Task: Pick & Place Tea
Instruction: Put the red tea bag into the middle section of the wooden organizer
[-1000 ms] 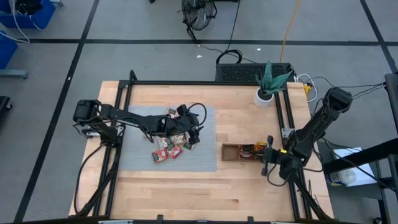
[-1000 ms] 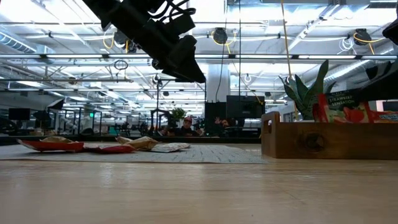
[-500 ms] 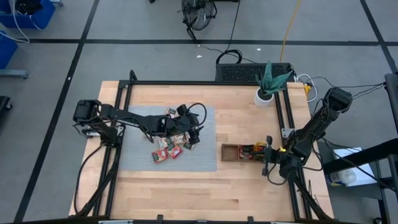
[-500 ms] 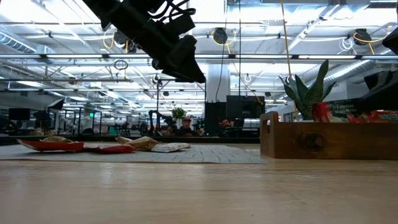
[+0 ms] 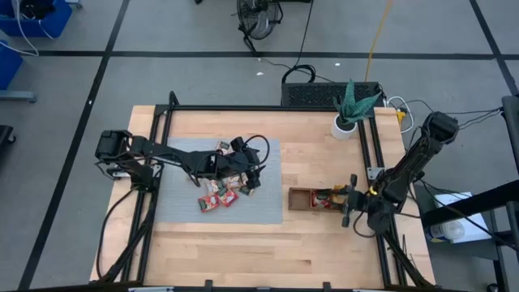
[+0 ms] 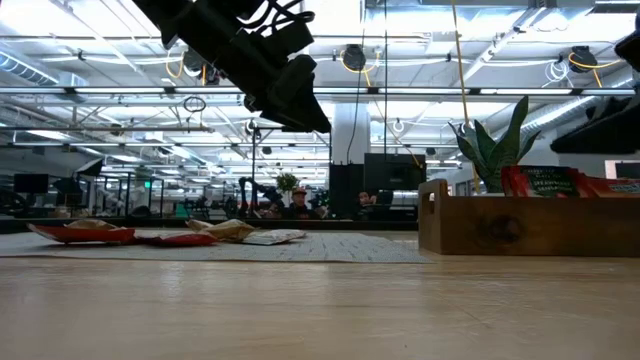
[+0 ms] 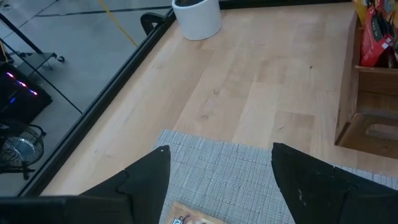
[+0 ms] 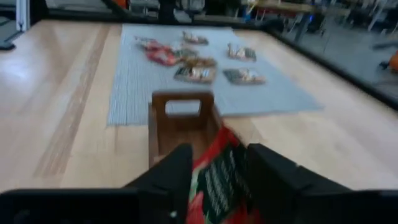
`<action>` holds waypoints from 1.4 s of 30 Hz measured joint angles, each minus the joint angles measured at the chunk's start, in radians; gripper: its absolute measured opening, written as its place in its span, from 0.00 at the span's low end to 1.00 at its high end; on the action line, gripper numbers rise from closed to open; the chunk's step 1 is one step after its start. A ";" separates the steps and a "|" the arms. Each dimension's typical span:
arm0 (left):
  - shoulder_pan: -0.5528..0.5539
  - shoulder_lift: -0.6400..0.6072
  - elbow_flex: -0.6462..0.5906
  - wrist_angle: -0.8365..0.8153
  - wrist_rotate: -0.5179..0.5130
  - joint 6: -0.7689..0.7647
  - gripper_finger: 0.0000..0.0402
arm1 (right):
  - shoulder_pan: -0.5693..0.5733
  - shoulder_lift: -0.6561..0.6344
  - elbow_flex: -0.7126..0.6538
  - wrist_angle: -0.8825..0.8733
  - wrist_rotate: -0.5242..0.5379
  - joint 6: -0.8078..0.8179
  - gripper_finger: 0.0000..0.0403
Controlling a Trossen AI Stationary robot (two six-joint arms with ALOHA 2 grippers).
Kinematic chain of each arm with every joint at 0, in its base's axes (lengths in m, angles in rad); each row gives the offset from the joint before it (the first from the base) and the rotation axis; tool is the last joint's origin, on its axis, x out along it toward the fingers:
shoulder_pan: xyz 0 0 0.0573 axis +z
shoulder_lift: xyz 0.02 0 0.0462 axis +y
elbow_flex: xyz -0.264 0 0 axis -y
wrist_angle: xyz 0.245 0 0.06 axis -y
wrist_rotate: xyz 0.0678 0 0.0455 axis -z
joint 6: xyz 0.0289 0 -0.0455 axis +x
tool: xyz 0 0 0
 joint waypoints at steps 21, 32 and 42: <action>0.001 0.000 0.000 0.000 0.000 0.006 0.68 | -0.363 0.014 0.524 -0.392 -0.474 -0.535 0.01; 0.002 0.000 0.000 -0.001 0.000 0.006 0.68 | -0.632 0.300 0.571 -0.655 -1.098 -0.281 0.00; 0.002 0.000 0.000 -0.002 0.000 0.019 0.68 | -0.642 0.394 0.571 -0.749 -1.128 -0.222 0.00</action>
